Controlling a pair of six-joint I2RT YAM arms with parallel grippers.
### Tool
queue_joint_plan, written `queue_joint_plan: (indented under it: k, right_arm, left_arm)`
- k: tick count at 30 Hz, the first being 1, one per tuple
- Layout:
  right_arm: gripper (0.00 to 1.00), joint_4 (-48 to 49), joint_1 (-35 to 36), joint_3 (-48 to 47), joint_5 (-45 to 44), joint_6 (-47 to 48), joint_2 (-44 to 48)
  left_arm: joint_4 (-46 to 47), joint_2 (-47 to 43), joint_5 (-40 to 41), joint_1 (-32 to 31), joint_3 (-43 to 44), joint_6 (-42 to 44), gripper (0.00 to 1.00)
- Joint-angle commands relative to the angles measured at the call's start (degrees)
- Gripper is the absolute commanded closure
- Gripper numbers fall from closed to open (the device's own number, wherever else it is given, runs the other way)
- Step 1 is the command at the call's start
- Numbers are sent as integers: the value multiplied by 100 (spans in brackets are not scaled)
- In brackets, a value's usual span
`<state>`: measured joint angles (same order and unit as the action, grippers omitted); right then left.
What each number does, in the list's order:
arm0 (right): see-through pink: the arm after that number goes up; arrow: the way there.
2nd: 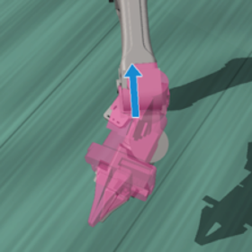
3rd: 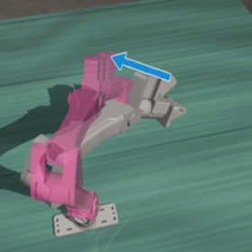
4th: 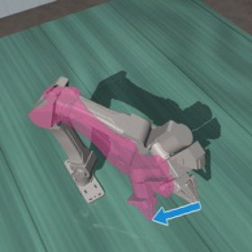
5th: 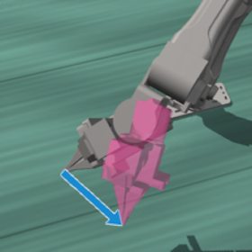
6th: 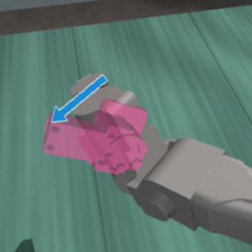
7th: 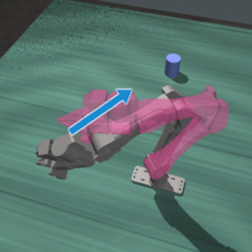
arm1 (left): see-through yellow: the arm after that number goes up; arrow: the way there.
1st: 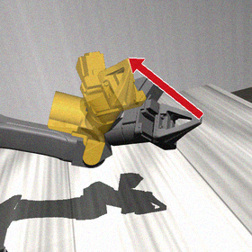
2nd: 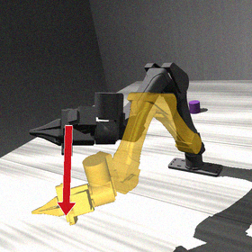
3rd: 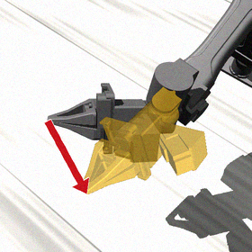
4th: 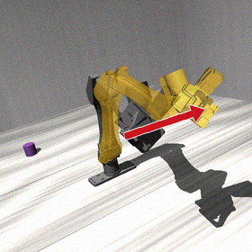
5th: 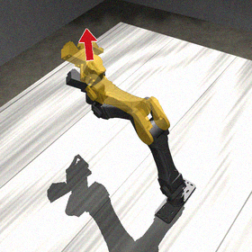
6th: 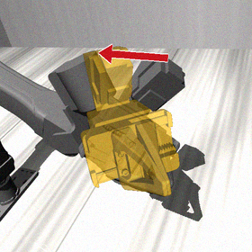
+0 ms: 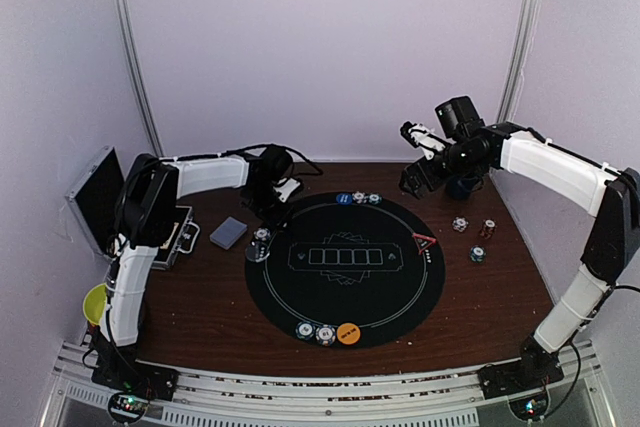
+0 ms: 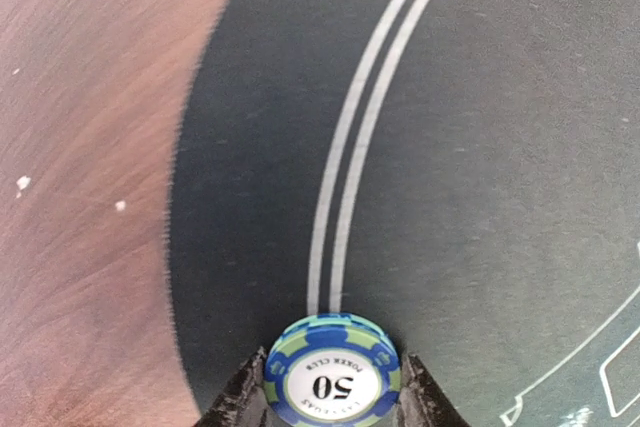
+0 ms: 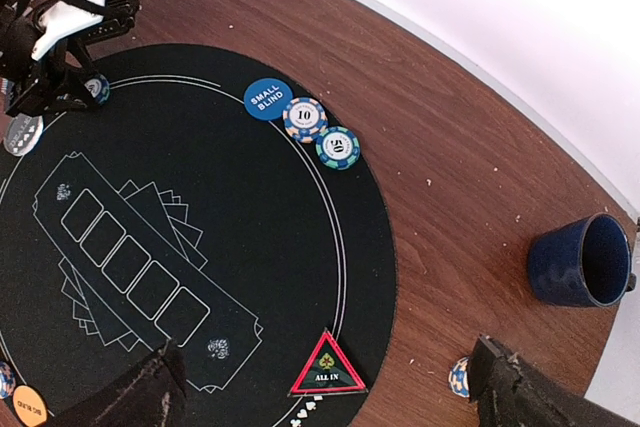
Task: Distribute texas hold em gaming equipment
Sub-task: Adjust the poker chips pile in the dealer area.
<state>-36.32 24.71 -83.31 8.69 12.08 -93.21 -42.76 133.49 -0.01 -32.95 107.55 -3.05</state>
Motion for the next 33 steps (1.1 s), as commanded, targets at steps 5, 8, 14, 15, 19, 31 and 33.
queue_joint_plan:
  k: [5, 8, 14, 15, 19, 31, 33]
  right_arm:
    - [1, 55, -10, 49, 29, -21, 162]
    - [1, 54, -10, 47, 30, -12, 169]
    - [1, 58, -10, 51, 30, -19, 160]
    - [1, 66, -10, 49, 28, -14, 162]
    - [1, 57, -10, 56, 30, -12, 152]
    - [1, 59, -11, 51, 39, -12, 163]
    - [1, 55, -10, 51, 45, -12, 163]
  left_arm:
    - [-168, -176, 289, 244, -167, -32, 78]
    - [-129, -229, 318, 283, -252, -45, 78]
    - [-123, -253, 309, 306, -321, -32, 78]
    - [-125, -258, 309, 299, -322, -31, 78]
    - [-125, -288, 351, 306, -335, -53, 78]
    - [-86, -297, 494, 322, -351, -39, 73]
    - [-68, -282, 503, 319, -319, -26, 73]
